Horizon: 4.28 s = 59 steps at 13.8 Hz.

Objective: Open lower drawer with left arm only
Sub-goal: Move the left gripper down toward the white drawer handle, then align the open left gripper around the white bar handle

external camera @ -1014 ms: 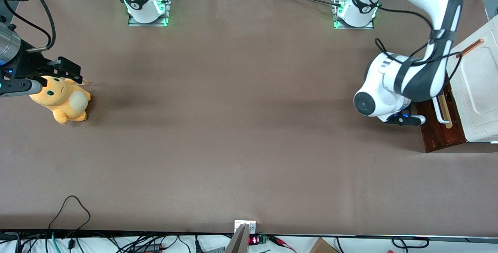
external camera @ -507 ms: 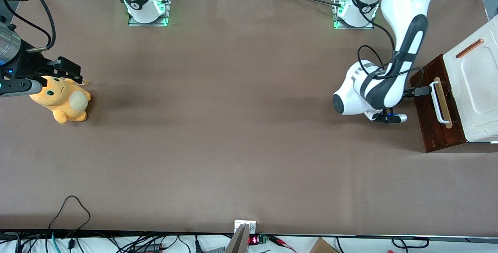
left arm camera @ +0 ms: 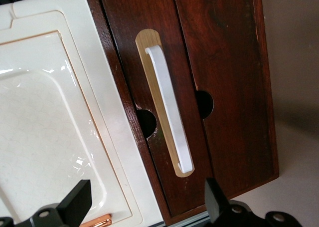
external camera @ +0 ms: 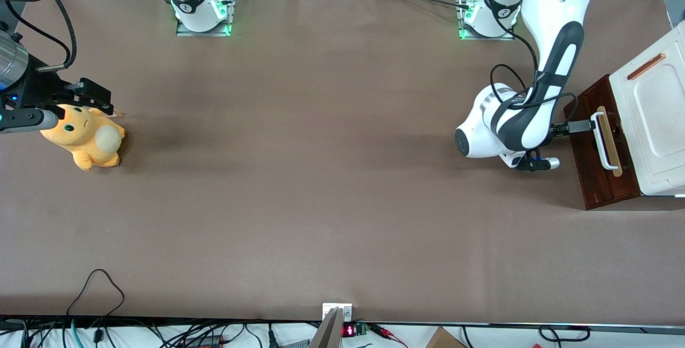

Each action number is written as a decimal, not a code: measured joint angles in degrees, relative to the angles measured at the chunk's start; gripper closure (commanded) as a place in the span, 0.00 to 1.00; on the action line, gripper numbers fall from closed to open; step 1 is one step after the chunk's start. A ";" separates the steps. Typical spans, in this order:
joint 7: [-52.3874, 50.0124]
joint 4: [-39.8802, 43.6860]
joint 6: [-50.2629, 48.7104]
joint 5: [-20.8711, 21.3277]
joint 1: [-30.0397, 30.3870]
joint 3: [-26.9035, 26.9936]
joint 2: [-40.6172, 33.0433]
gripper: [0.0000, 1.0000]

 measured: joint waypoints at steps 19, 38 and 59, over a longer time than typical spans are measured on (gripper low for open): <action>-0.95 -0.50 0.40 3.81 1.91 0.39 3.12 0.00; -2.81 -0.53 0.13 10.55 3.84 0.53 5.83 0.00; -3.99 -0.50 -0.04 11.47 7.02 0.58 8.98 0.00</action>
